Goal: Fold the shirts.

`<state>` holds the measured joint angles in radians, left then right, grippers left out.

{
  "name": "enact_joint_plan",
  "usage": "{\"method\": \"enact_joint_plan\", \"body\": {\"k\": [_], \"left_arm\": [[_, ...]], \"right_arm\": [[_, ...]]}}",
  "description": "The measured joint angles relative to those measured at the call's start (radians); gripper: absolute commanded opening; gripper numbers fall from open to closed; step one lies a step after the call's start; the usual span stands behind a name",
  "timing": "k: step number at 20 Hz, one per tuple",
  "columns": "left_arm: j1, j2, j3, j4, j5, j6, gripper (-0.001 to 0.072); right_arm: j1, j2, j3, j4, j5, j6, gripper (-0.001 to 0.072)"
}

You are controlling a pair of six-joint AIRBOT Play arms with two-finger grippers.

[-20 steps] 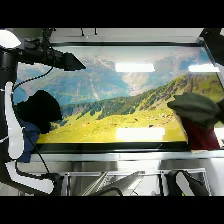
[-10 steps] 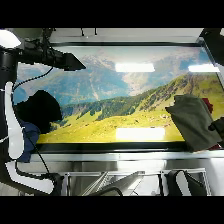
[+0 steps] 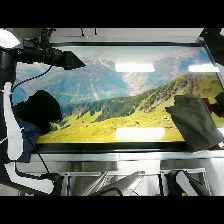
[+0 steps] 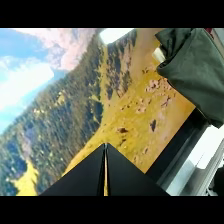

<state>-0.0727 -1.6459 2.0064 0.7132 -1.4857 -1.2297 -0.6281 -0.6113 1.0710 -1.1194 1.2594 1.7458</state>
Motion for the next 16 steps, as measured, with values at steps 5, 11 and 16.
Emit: {"method": "enact_joint_plan", "body": {"k": [5, 11, 16], "left_arm": [[-0.041, 0.148, -0.267, 0.002, 0.035, 0.031, 0.0013], [-0.115, 0.437, -0.766, 0.003, 0.098, 0.059, 0.0015], [-0.145, 0.608, -0.998, 0.002, 0.148, 0.060, 0.0015]], "right_arm": [[0.177, 0.021, -0.059, 0.082, -0.002, -0.072, 0.0022], [0.410, 0.119, -0.304, 0.069, 0.002, -0.095, 0.0021], [0.467, 0.135, -0.372, 0.082, -0.025, -0.130, 0.0021]]}}
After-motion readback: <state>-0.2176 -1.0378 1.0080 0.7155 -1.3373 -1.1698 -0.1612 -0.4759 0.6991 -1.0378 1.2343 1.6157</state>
